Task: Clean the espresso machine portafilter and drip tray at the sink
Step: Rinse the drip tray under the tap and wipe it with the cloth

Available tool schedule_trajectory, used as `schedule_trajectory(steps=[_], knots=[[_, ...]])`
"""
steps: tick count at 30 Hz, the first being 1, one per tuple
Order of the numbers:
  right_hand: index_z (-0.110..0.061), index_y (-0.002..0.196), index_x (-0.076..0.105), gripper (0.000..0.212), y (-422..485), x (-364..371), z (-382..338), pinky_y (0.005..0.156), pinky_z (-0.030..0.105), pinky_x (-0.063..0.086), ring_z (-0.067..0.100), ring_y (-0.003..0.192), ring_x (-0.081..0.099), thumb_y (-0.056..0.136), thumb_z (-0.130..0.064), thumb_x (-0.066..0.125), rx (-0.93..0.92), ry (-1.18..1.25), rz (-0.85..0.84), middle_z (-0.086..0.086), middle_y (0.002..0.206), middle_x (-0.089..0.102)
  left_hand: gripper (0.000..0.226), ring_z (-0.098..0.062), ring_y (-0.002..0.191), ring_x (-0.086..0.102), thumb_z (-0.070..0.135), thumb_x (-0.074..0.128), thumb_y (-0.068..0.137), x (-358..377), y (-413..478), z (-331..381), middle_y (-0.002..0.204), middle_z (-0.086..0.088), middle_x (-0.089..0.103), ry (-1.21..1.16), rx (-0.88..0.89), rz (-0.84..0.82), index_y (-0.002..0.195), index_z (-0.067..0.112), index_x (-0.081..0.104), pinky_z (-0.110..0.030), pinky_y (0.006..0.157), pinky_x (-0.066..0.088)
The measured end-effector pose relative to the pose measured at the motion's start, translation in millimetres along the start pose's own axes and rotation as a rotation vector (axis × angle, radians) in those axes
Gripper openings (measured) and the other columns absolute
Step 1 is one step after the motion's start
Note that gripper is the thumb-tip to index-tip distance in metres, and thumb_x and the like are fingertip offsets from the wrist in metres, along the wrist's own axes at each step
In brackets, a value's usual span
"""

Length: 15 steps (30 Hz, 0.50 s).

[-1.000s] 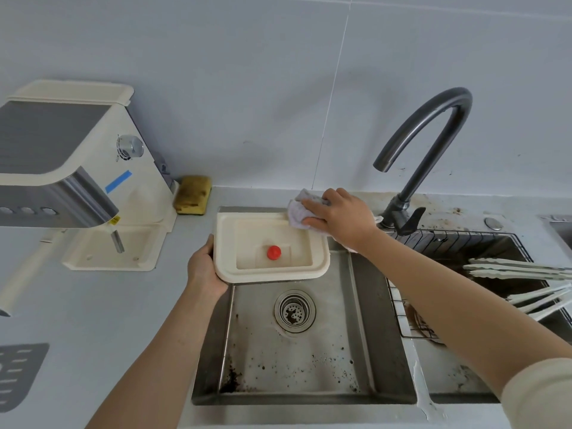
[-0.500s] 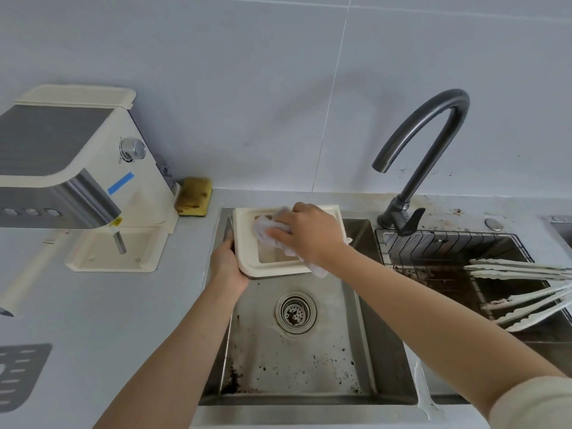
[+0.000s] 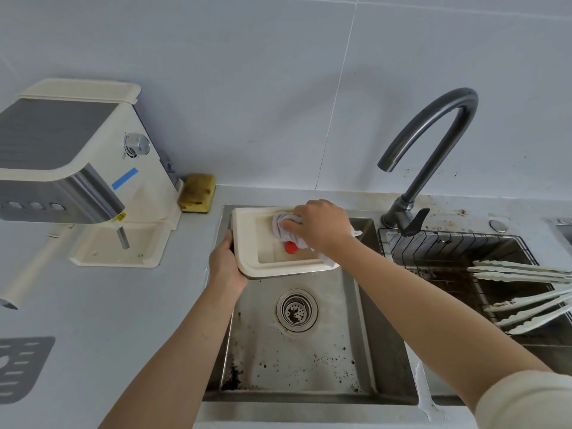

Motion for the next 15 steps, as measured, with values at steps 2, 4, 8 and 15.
schedule_trajectory(steps=[2, 4, 8, 15], knots=[[-0.017, 0.060, 0.044, 0.036, 2.7, 1.8, 10.5, 0.051, 0.025, 0.027, 0.017, 0.070, 0.046, 0.088, -0.040, 0.045, 0.062, 0.006, -0.038, -0.005, 0.059, 0.037, 0.030, -0.028, 0.086, 0.063, 0.032, 0.040, 0.097, -3.0, 1.2, 3.0, 0.091, -0.006, 0.067, -0.014, 0.020, 0.008, 0.088, 0.019, 0.065, -0.042, 0.069, 0.052], [-0.017, 0.061, 0.045, 0.035, 3.4, 3.4, 16.7, 0.050, 0.025, 0.028, 0.017, 0.070, 0.047, 0.087, -0.040, 0.045, 0.104, 0.014, -0.055, -0.004, 0.059, 0.040, 0.029, -0.028, 0.087, 0.063, 0.030, 0.040, 0.097, -3.5, 1.4, 3.6, 0.091, -0.005, 0.067, -0.020, 0.029, 0.003, 0.087, 0.018, 0.065, -0.043, 0.074, 0.052], [-0.018, 0.054, 0.037, 0.036, 2.5, 6.5, 14.5, 0.049, 0.024, 0.026, 0.018, 0.067, 0.047, 0.086, -0.033, 0.041, 0.111, -0.077, -0.064, -0.003, 0.058, 0.040, 0.032, -0.029, 0.087, 0.063, 0.033, 0.037, 0.097, -4.1, 1.3, -2.8, 0.088, -0.005, 0.068, -0.058, -0.002, -0.030, 0.089, 0.020, 0.066, -0.044, 0.075, 0.051], [-0.018, 0.055, 0.037, 0.030, -5.5, 12.5, 8.7, 0.052, 0.025, 0.028, 0.020, 0.061, 0.046, 0.084, -0.026, 0.037, 0.114, -0.148, -0.135, -0.002, 0.057, 0.042, 0.032, -0.025, 0.079, 0.064, 0.032, 0.038, 0.097, -7.4, 3.4, -4.4, 0.071, -0.001, 0.072, -0.087, -0.004, 0.007, 0.085, 0.022, 0.066, -0.038, 0.062, 0.051]])
Point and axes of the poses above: each hand's wrist, its own y-axis towards the middle knuckle, its own x-axis out of the palm, z = x × y, the point moved 5 cm from there along y, towards the middle knuckle
